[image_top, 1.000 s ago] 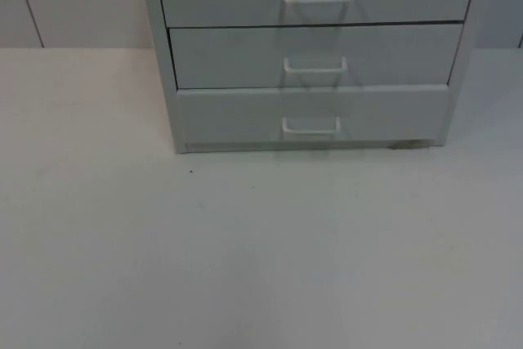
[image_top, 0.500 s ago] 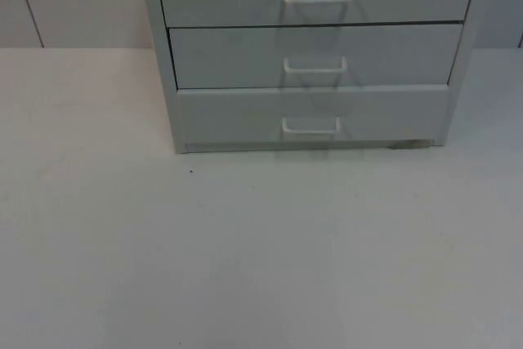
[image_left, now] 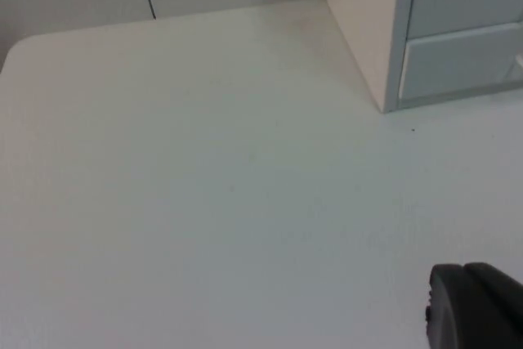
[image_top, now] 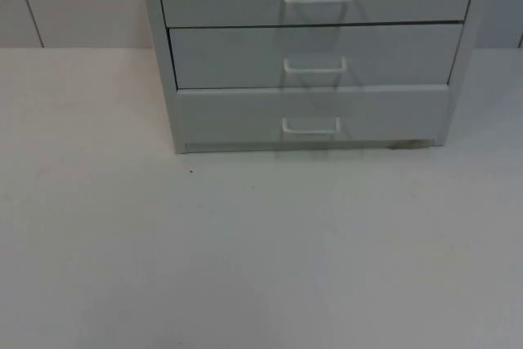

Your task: Open the drawer with the left hand, place the block into the drawer with the right hand, then close the drawer with the left hand.

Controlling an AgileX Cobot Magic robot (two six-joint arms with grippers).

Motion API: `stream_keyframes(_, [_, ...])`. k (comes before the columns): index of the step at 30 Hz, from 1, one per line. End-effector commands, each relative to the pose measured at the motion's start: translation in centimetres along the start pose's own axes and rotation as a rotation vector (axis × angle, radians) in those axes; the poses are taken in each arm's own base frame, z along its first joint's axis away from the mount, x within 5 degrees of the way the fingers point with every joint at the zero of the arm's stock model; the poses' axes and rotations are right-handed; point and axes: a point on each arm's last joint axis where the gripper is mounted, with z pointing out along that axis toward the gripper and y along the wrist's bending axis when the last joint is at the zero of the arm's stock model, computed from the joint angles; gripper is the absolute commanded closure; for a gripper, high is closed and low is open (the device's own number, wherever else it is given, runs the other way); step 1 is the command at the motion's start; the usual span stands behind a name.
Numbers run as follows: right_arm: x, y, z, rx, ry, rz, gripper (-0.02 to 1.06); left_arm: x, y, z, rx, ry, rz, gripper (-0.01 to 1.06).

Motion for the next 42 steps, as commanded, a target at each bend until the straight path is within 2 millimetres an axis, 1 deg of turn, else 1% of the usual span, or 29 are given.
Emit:
stream_keyframes(1, [0.00,-0.04,-0.03,0.007,-0.009,0.002,0.36,0.48,0.24,0.27,-0.027,0.029,0.005,1.05])
stream_keyframes(2, [0.00,-0.04,-0.03,0.007,-0.009,0.002,0.36,0.66,0.46,0.48,-0.050,0.037,-0.004,1.05])
stream_keyframes(8, [0.00,-0.04,-0.03,0.007,-0.009,0.002,0.36,0.65,0.56,0.48,-0.061,0.036,-0.018,1.05])
stream_keyframes(11, [0.00,-0.04,-0.03,0.007,-0.009,0.002,0.36,0.61,0.34,0.49,-0.038,0.030,-0.074,1.05])
stream_keyframes(13, [0.00,-0.04,-0.03,0.007,-0.009,0.002,0.36,0.60,0.32,0.49,-0.036,0.030,-0.078,1.05])
stream_keyframes(16, [0.00,-0.04,-0.03,0.007,-0.009,0.002,0.36,0.64,0.65,0.47,-0.073,0.031,-0.126,1.05])
stream_keyframes(25, [0.00,-0.04,-0.03,0.007,-0.009,0.002,0.36,0.65,0.70,0.47,-0.079,0.031,-0.124,1.05])
stream_keyframes(26, [0.00,-0.04,-0.03,0.007,-0.009,0.002,0.36,0.65,0.70,0.47,-0.079,0.031,-0.124,1.04])
stream_keyframes(27, [0.00,-0.04,-0.03,0.007,-0.009,0.001,0.35,0.65,0.70,0.47,-0.079,0.031,-0.124,1.00])
stream_keyframes(28, [0.00,-0.04,-0.03,0.007,-0.009,0.001,0.35,0.65,0.70,0.47,-0.079,0.031,-0.124,1.00])
stream_keyframes(29, [0.00,-0.04,-0.03,0.007,-0.009,-0.001,0.32,0.65,0.70,0.47,-0.079,0.031,-0.124,0.92])
stream_keyframes(30, [0.00,-0.04,-0.03,0.007,-0.009,-0.001,0.28,0.65,0.70,0.47,-0.079,0.031,-0.124,0.81])
stream_keyframes(32, [0.00,-0.04,-0.03,0.007,-0.009,-0.001,0.13,0.65,0.70,0.47,-0.079,0.031,-0.124,0.50])
stream_keyframes(33, [0.00,-0.04,-0.03,0.007,-0.009,-0.001,0.04,0.65,0.70,0.47,-0.079,0.031,-0.124,0.31])
stream_keyframes(34, [0.00,-0.04,-0.03,0.007,-0.009,-0.001,0.04,0.65,0.70,0.47,-0.079,0.031,-0.124,0.31])
stream_keyframes(35, [0.00,-0.04,-0.03,0.007,-0.009,-0.001,-0.01,0.65,0.70,0.47,-0.079,0.031,-0.124,0.12])
stream_keyframes(36, [0.00,-0.04,-0.03,0.007,-0.009,-0.001,-0.01,0.65,0.70,0.47,-0.079,0.031,-0.127,0.00])
stream_keyframes(42, [0.00,-0.04,-0.03,0.007,-0.009,-0.001,-0.01,0.65,0.69,0.47,-0.077,0.031,-0.126,0.00])
